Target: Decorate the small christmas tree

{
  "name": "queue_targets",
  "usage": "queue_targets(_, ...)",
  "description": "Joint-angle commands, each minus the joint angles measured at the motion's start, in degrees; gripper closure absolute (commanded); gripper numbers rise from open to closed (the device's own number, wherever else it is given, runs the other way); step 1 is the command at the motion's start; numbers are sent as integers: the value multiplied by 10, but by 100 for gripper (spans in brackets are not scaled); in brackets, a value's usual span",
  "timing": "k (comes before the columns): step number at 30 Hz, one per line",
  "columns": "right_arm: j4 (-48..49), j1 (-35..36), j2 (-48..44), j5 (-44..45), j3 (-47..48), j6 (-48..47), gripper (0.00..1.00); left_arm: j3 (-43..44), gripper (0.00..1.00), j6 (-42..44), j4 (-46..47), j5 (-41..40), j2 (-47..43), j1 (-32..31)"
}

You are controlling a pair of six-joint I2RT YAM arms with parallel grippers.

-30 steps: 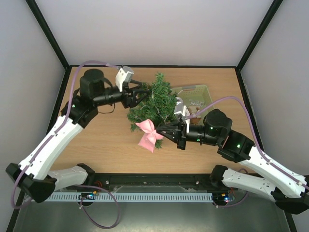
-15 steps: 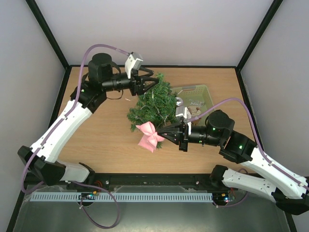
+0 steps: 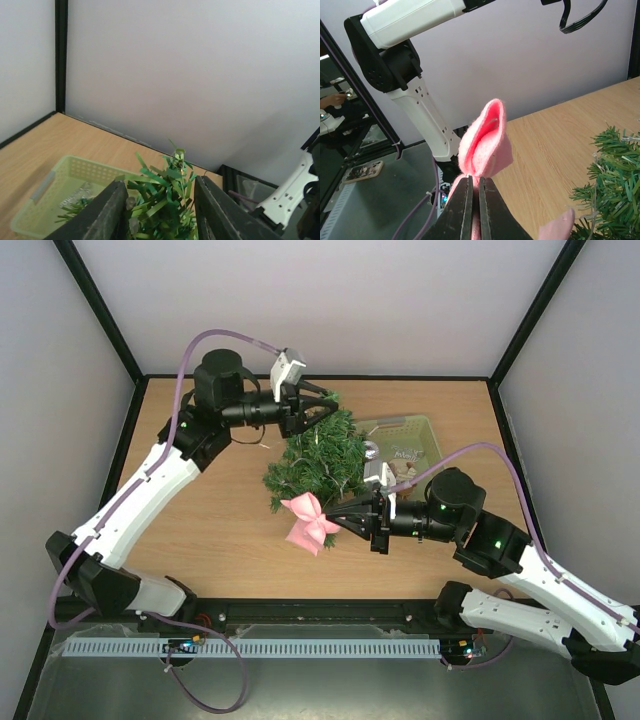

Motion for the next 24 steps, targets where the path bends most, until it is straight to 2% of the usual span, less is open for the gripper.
queue_targets(1, 17, 3, -10, 3, -6, -7, 98, 18, 64, -5, 23, 18, 10, -7)
queue_targets(5, 19, 3, -13, 6, -9, -10, 98, 19, 82, -5, 27, 13, 7, -7)
queue_targets(9, 23, 3, -13, 7, -13, -10, 98, 25, 96, -6, 30, -24, -2, -8)
queue_targets(24, 6, 3, -6, 68, -6, -23, 98, 36, 98, 35, 40, -254, -42, 5)
